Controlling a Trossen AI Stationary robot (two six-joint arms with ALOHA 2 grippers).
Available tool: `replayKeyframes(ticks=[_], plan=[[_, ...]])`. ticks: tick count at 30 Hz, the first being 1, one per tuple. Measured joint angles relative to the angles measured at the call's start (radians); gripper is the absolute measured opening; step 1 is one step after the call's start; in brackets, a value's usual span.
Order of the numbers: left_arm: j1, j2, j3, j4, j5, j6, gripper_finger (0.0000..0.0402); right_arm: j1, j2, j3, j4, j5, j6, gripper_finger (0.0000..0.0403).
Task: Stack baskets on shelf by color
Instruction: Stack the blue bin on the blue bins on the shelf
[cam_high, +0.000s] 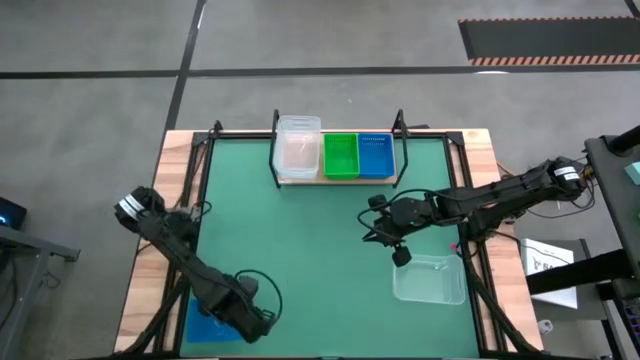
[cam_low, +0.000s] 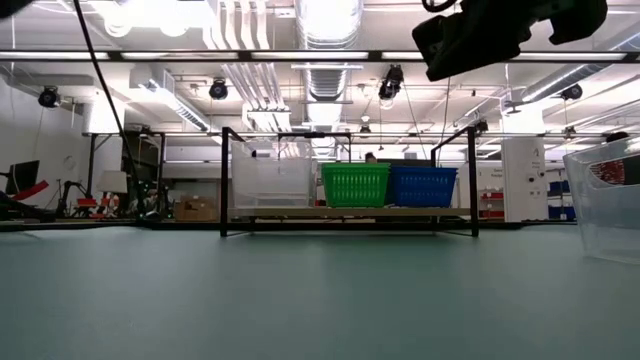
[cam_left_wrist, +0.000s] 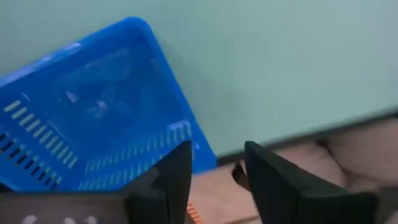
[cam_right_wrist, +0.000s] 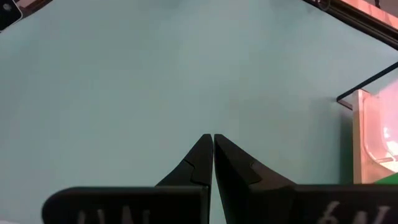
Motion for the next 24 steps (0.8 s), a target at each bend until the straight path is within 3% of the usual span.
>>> replayKeyframes(ticks=[11, 16, 20, 24], plan=[[0.015, 0.106, -0.003, -0.033, -0.034, 0.057, 0.0126, 0.0, 0.0, -0.001, 0.0, 0.0, 0.0, 0.0009], [0.05, 0.112, 0.002, -0.033, -0.079, 0.14, 0.0071, 0.0, 0.0, -0.001, -0.003, 0.0, 0.021, 0.0009], [0.087, 0.112, 0.002, -0.013, -0.103, 0.319, 0.0013, 0.0, 0.0, -0.001, -0.028, -0.001, 0.06, 0.0009], [0.17, 0.113, 0.012, 0.063, -0.149, 0.58, 0.0011, 0.0, 0.0, -0.001, -0.059, -0.001, 0.101, 0.0009]])
